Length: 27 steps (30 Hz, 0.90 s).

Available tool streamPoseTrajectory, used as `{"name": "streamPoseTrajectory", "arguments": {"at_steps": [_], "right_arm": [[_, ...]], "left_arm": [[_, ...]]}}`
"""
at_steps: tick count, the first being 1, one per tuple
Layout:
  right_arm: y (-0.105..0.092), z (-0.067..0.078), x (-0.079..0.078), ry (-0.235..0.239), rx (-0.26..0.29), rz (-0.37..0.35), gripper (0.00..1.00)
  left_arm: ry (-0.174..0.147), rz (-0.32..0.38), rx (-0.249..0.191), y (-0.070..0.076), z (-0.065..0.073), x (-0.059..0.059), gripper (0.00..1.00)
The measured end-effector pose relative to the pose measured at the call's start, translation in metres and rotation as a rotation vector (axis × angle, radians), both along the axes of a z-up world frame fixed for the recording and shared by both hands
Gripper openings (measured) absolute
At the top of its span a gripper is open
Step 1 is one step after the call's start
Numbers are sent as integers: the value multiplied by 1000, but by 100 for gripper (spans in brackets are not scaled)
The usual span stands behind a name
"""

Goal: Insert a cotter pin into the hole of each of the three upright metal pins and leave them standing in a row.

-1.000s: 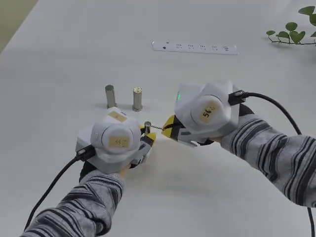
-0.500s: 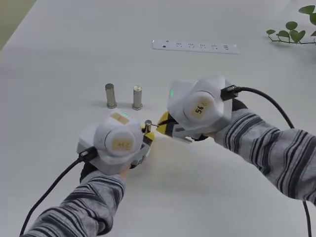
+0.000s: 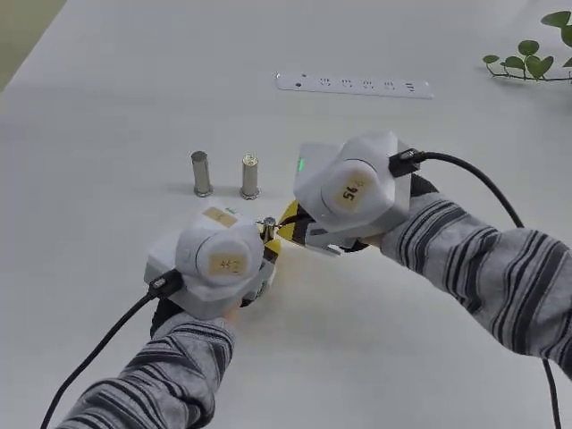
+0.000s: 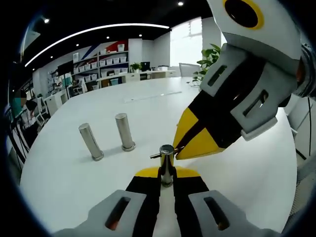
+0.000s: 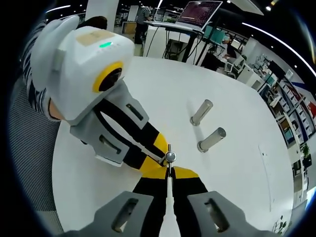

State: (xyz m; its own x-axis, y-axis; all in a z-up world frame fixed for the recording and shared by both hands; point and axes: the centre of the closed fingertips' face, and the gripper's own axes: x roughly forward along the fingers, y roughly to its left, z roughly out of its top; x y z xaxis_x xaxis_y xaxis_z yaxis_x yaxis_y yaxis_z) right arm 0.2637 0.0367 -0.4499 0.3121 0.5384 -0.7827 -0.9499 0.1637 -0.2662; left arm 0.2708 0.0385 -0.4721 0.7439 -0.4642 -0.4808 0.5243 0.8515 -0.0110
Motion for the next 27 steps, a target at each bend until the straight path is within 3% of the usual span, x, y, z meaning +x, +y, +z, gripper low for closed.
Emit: {"name": "streamPoseTrajectory", "arguments": {"at_steps": [8,27], "right_arm": [[-4,4,-4,24,8,-23,3],[-3,8,-4,10,6,-7,0]], "left_arm": [[0,16,2,0,0,0,5],[-4,36,11,0,0,0,5]]}}
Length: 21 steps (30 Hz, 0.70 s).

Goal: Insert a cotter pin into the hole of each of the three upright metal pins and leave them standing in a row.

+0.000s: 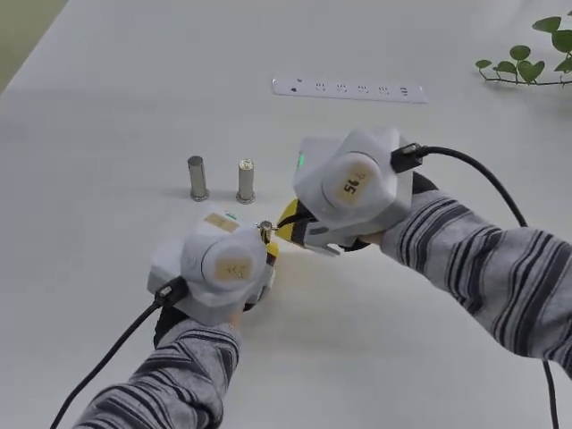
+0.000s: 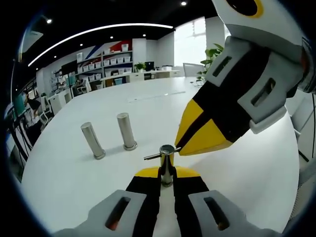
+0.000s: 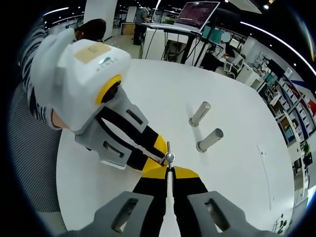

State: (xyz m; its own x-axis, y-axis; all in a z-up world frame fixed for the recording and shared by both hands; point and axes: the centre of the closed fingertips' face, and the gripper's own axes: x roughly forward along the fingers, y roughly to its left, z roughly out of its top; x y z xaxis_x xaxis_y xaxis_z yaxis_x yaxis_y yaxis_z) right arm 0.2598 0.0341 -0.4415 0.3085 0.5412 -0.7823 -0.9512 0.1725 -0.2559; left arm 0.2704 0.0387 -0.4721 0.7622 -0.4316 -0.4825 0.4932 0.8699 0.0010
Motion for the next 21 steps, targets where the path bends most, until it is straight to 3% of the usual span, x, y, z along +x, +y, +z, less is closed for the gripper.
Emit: {"name": "streamPoseTrajectory", "arguments": {"at_steps": [21], "right_arm": [[5,0,0,7,31,-14,0]], "left_arm": [[7,15,-8,0,0,1,5]]}}
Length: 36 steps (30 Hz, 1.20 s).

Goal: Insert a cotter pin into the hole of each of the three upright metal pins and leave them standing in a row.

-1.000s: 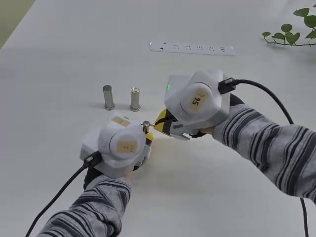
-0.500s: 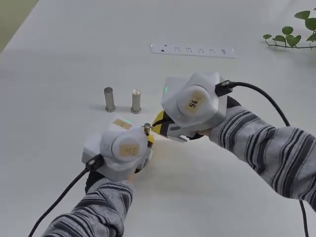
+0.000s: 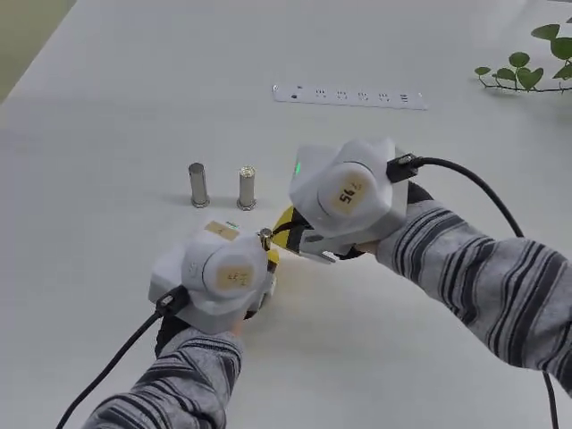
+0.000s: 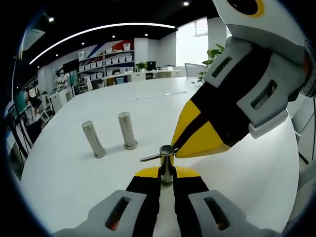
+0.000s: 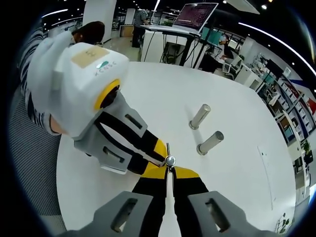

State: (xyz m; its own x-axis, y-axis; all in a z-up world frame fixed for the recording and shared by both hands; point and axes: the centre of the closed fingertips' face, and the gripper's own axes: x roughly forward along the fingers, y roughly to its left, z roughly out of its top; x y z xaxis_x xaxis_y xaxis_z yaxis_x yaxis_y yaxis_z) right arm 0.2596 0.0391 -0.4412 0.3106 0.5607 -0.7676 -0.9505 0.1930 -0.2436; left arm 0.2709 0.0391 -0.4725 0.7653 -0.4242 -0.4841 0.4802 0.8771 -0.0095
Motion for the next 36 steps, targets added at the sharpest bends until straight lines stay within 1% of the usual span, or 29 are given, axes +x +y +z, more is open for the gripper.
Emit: {"name": "streamPoseTrajectory", "arguments": {"at_steps": [1,4,6,9,11,12,15,17,18,21,22,23,25,27,30,31,33,36], "right_arm": [[-1,-1,-1,7,3,-8,1],[-4,-2,0,4,1,-27,4],[-9,-2,1,16,10,-58,5],[-14,-1,1,37,38,-109,8],[-18,0,2,50,60,-142,10],[-21,0,1,52,60,-142,12],[-26,2,1,30,58,-153,18],[-30,2,1,32,64,-169,20],[-31,2,1,37,71,-182,20],[-33,6,2,50,130,-231,25],[-34,6,2,51,135,-232,27],[-34,8,1,56,154,-241,29],[-35,9,1,69,179,-259,31],[-36,10,0,79,203,-274,33],[-37,11,-1,90,225,-292,37],[-38,10,-2,89,228,-294,38],[-39,9,-3,89,226,-298,39],[-42,5,-5,102,223,-311,39]], "left_arm": [[1,-1,-1,0,0,0,5],[8,6,-10,0,0,0,5],[7,4,-7,0,0,0,5],[7,-6,-7,-1,0,0,5],[0,-23,9,0,0,1,5],[-12,-36,27,1,0,1,5],[-6,-42,23,1,0,0,5],[5,-44,19,2,1,1,5],[4,-47,17,3,2,1,5],[2,-53,11,7,5,4,5],[-3,-53,13,9,6,5,5],[-10,-54,15,12,8,7,5],[-9,-43,10,18,10,10,5],[-9,-26,17,25,11,13,5],[-4,-5,18,37,11,17,5],[4,7,10,41,11,19,5],[10,17,3,47,11,21,5],[7,28,9,57,14,23,5]]}}
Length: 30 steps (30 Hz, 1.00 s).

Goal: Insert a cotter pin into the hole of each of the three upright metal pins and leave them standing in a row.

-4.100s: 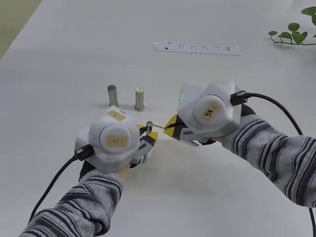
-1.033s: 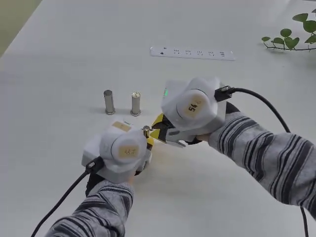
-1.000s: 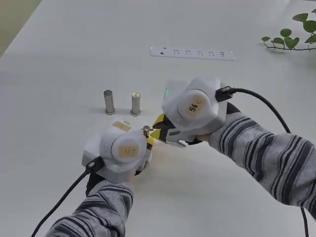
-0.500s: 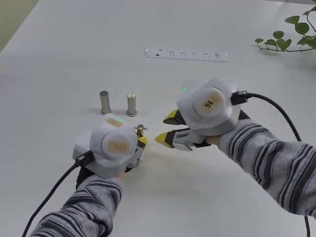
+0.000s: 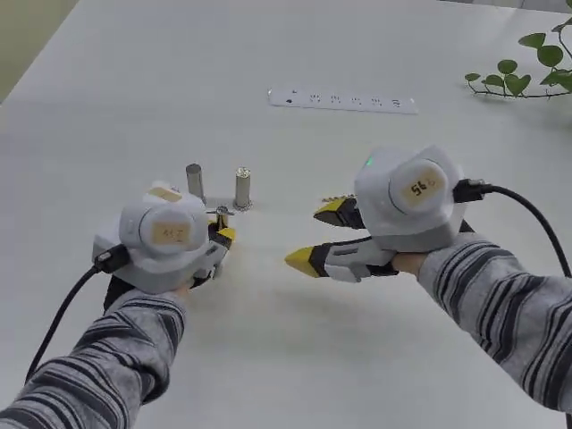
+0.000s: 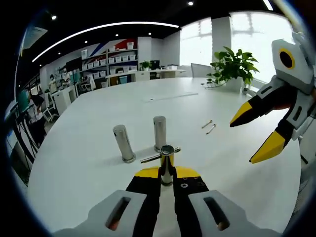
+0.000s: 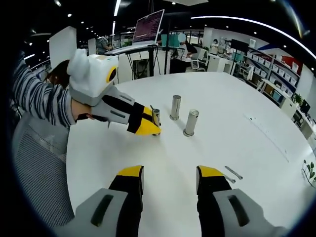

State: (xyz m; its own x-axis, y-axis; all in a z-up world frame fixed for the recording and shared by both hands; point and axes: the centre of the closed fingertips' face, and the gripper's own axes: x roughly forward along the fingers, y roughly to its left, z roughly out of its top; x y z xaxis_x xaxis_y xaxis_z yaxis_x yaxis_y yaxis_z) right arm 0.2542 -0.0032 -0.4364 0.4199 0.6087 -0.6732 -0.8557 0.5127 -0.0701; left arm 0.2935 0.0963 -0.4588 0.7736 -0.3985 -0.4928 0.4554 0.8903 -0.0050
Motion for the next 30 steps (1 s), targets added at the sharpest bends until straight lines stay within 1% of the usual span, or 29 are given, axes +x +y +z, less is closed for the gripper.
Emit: {"name": "streamPoseTrajectory", "arguments": {"at_steps": [2,5,8,12,15,19,20,24,28,30], "right_arm": [[-2,-2,-1,8,0,-7,38],[-4,-4,-2,17,5,-19,38],[-6,-4,-1,20,14,-33,38],[-7,-4,-1,32,39,-56,38],[-5,-2,-3,45,74,-66,38],[-7,-3,-4,50,71,-70,37],[-7,-4,-5,51,71,-72,37],[-9,-6,-6,55,67,-71,36],[-11,-9,-7,62,64,-73,36],[-11,-10,-9,73,64,-77,36]], "left_arm": [[1,7,1,6,-1,3,5],[12,15,-6,12,-3,6,5],[15,19,8,15,-5,3,5],[18,19,14,18,-6,4,5],[20,15,23,19,-9,4,5],[29,12,26,19,-13,3,5],[22,11,24,20,-12,4,5],[24,13,17,21,-12,3,5],[15,9,16,21,-12,2,5],[13,6,12,21,-12,2,5]]}}
